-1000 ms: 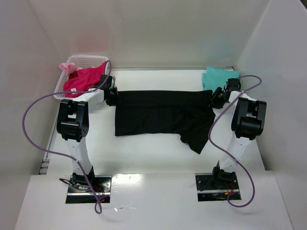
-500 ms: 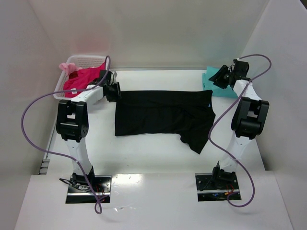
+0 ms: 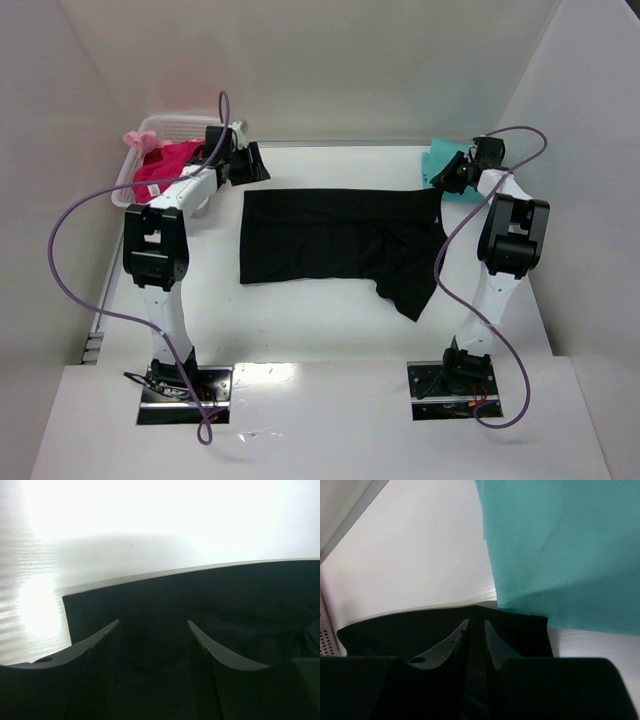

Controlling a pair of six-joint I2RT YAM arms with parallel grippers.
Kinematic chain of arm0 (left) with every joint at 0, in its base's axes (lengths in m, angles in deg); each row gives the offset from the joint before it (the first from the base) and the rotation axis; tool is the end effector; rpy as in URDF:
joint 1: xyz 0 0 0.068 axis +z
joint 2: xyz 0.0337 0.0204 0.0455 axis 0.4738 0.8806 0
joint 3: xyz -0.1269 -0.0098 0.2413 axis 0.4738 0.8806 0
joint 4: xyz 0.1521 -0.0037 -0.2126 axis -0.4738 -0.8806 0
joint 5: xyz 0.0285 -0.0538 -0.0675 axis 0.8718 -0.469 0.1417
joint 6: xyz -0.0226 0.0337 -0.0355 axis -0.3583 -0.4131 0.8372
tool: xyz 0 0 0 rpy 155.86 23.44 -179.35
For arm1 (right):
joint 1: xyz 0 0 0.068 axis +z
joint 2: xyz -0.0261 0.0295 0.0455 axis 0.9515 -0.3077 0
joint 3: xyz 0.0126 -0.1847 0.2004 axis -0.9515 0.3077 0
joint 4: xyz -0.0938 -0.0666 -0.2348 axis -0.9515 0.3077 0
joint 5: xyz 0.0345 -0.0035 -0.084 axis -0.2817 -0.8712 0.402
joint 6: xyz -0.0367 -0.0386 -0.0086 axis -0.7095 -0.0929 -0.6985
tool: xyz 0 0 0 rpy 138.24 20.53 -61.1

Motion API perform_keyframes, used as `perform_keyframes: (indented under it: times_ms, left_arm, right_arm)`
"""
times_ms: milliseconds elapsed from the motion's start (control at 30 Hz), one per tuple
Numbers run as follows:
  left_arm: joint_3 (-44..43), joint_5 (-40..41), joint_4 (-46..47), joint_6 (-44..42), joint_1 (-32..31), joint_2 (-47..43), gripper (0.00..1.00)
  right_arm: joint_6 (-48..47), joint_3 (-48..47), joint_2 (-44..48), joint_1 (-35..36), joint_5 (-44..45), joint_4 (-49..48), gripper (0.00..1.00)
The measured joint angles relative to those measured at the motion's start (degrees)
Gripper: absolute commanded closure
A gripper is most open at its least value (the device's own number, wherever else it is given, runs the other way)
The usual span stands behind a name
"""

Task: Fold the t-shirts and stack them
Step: Fold the flattened tshirt in 1/3 of the way

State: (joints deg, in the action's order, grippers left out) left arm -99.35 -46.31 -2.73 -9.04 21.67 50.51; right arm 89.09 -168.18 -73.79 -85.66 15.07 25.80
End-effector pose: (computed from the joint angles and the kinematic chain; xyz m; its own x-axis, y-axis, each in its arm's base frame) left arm 0.4714 -0.0632 0.2485 -0.6539 -0.2997 -0.6947 0.0609 0.8944 -0.4432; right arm 0.4707 -0.0981 0.1852 -0.6557 0.5600 -0.5064 0.2253 0.7853 0.5767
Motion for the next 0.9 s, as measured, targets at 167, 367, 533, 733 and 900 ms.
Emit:
perform_keyframes:
  times_ms: [167, 367, 533, 733, 900]
  left_arm:
    - [-0.9, 2.7, 0.5, -0.2, -1.8, 5.6, 0.37]
    - [-0.9, 6.4, 0.5, -0.3, -4.6, 7.3, 0.37]
    - [-1.1, 8.9, 0.6, -0.3, -4.4, 8.7, 0.37]
    - [-1.4, 12.2, -0.1, -0.2, -4.3, 9.4, 0.37]
    - [-2.3, 12.4, -0.3, -0.2, -4.3, 9.4, 0.37]
  right_arm:
    - [-1.9, -0.6, -1.6, 1.2, 2.6, 1.2, 0.78]
    - [-3.1, -0.7, -2.3, 1.7, 7.1, 2.6, 0.78]
    - [-3.2, -0.7, 0.3, 1.7, 10.0, 3.0, 0.77]
    - [-3.8, -1.4, 5.6, 1.7, 9.0, 3.0, 0.77]
    - [-3.8, 2.3, 10.4, 1.7, 5.5, 1.6, 0.77]
